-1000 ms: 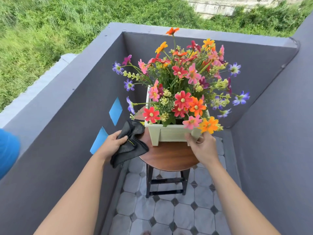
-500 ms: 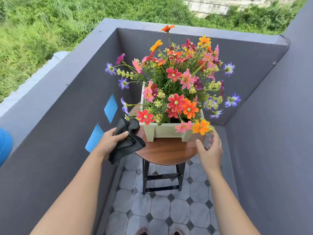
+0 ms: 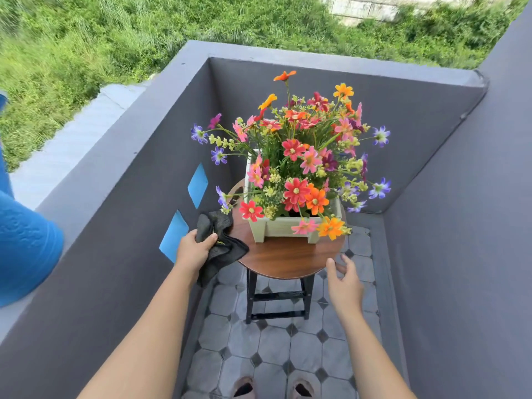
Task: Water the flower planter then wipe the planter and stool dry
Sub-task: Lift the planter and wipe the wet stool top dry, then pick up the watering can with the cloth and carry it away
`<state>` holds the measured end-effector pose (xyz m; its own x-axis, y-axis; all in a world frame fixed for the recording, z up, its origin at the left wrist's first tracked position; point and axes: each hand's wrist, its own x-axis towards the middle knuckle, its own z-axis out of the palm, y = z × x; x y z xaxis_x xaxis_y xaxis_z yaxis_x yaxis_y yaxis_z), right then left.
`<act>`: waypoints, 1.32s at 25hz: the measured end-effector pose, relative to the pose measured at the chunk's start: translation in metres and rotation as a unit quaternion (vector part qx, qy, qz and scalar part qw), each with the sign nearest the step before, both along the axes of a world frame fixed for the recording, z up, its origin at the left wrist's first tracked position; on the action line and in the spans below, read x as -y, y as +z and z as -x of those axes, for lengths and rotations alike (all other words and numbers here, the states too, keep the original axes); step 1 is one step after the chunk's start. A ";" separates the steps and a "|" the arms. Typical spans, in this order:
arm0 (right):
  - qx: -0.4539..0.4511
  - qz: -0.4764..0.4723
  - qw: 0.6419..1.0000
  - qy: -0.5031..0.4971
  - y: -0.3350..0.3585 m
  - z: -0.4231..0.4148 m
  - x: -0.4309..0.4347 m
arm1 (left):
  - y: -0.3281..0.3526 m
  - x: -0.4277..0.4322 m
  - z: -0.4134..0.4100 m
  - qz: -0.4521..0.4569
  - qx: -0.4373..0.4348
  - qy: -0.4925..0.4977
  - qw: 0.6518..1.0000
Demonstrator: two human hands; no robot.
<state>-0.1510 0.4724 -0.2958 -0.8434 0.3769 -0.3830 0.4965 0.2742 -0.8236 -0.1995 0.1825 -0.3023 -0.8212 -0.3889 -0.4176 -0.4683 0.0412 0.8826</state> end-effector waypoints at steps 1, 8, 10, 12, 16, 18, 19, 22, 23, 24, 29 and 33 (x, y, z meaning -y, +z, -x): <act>0.030 -0.002 1.000 0.002 0.007 -0.012 0.008 | 0.009 0.004 -0.010 -0.001 0.011 0.018 1.000; 0.141 0.035 0.933 0.328 0.061 -0.042 0.099 | 0.128 0.014 -0.072 0.005 -0.033 -0.002 0.999; 0.132 0.151 0.934 0.295 0.100 -0.027 0.136 | 0.168 0.020 -0.083 -0.003 -0.057 -0.026 0.998; 0.135 0.300 0.910 0.251 0.139 -0.010 0.166 | 0.206 0.024 -0.094 0.003 -0.067 -0.051 0.996; 0.065 0.387 0.861 0.325 0.202 0.012 0.202 | 0.275 0.035 -0.100 -0.026 -0.062 -0.059 0.996; 0.035 0.410 0.835 0.365 0.219 0.018 0.209 | 0.303 0.041 -0.098 0.010 -0.081 -0.088 0.993; 0.014 0.417 0.829 0.373 0.226 0.021 0.213 | 0.312 0.045 -0.093 0.067 -0.095 -0.093 0.989; -0.070 0.391 0.836 0.380 0.247 0.023 0.229 | 0.328 0.058 -0.090 0.210 -0.167 -0.013 0.963; -0.089 0.387 0.837 0.377 0.251 0.024 0.234 | 0.334 0.062 -0.092 0.207 -0.200 0.036 0.957; -0.099 0.390 0.834 0.377 0.256 0.025 0.241 | 0.338 0.069 -0.095 0.200 -0.224 0.084 0.950; -0.135 0.331 0.816 0.455 0.287 0.014 0.291 | 0.354 0.138 -0.108 0.350 -0.146 0.173 0.909; -0.108 0.250 0.825 0.496 0.276 -0.004 0.328 | 0.342 0.178 -0.119 0.394 -0.065 0.110 0.910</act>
<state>-0.1468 0.1447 -0.0196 -0.7110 -0.6983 -0.0826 0.0593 0.0575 -0.9966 -0.0800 0.0041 0.0397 -0.7102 -0.6862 0.1573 -0.4355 0.6037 0.6677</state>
